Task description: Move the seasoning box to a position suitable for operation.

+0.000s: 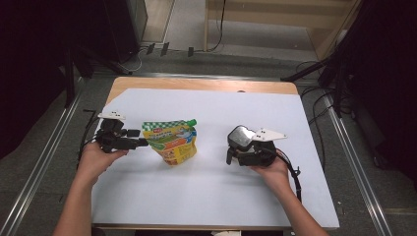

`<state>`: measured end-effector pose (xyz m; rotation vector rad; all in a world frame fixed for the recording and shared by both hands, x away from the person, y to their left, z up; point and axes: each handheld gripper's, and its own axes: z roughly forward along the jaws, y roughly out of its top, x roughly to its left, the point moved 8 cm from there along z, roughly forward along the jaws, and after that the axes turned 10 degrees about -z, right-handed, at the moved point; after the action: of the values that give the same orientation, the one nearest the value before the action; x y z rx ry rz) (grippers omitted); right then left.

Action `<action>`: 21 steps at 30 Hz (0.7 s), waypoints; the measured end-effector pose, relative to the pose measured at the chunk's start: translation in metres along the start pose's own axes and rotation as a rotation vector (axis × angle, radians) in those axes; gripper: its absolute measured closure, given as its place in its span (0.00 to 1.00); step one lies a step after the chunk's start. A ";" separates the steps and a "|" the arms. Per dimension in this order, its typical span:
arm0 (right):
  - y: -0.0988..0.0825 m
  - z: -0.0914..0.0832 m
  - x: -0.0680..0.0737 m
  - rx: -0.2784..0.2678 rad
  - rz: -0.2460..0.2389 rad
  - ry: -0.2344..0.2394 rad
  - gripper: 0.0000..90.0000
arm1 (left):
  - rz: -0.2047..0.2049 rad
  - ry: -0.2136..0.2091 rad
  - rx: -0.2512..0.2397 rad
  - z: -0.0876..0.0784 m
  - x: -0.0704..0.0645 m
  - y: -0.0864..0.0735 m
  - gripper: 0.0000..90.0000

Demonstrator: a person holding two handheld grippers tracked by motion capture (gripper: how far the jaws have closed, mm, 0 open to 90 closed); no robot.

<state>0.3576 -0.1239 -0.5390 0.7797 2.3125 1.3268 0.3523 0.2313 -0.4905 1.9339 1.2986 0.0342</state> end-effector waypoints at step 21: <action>-0.011 0.011 0.037 0.038 -0.019 0.064 0.17 | 0.009 -0.004 0.006 -0.004 -0.001 -0.001 0.44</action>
<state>0.3313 -0.0977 -0.5559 0.7356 2.3953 1.3215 0.3492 0.2328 -0.4877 1.9438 1.2889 0.0309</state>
